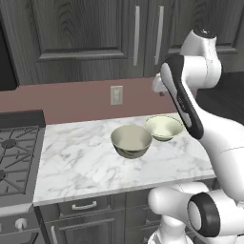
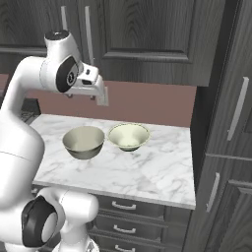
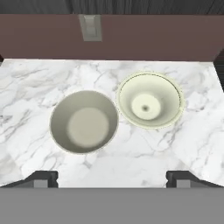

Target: Open the cabinet. Pick the bowls from the counter and place them in the cabinet. Then close the cabinet.

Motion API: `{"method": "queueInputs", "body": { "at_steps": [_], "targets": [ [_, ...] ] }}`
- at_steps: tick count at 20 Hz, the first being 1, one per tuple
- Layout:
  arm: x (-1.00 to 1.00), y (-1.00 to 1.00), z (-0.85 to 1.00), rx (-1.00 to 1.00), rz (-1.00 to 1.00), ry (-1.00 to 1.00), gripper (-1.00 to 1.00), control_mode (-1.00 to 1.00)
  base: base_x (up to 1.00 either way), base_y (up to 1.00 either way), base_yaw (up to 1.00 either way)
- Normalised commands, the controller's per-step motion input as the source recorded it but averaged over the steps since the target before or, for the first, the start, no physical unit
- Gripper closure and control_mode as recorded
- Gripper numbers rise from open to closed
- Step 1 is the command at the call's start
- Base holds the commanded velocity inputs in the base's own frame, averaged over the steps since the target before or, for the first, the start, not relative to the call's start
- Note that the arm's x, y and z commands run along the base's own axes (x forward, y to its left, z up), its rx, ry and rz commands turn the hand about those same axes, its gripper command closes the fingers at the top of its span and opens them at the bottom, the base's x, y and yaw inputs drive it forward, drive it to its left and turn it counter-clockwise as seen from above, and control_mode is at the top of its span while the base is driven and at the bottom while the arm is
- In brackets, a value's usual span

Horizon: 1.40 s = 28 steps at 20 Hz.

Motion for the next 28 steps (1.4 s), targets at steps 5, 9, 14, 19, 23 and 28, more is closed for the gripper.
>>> {"method": "queueInputs", "body": {
  "at_steps": [5, 9, 14, 19, 23, 28],
  "targets": [
    [0.0, 0.01, 0.61, -0.11, 0.0, -0.26, -1.0, -1.0, 0.0, 0.0, 0.0],
    [0.0, 0.0, 0.5, -0.03, 0.0, -0.21, -1.0, -1.0, 0.0, 0.0, 0.0],
    [0.01, 0.0, 0.36, 0.0, 0.0, -0.03, -1.0, -1.0, 0.0, 0.0, 0.0],
    [0.05, 0.0, 0.05, 0.02, 0.03, 0.01, -1.0, -1.0, 0.0, 0.0, 0.0],
    [0.15, 0.0, 0.07, 0.0, 0.0, -0.04, -1.0, -1.0, 0.0, 0.0, 0.0],
    [0.29, 0.04, 0.11, 0.0, 0.0, -0.13, -1.0, -1.0, 0.0, 0.0, 0.0]
  ]
}}
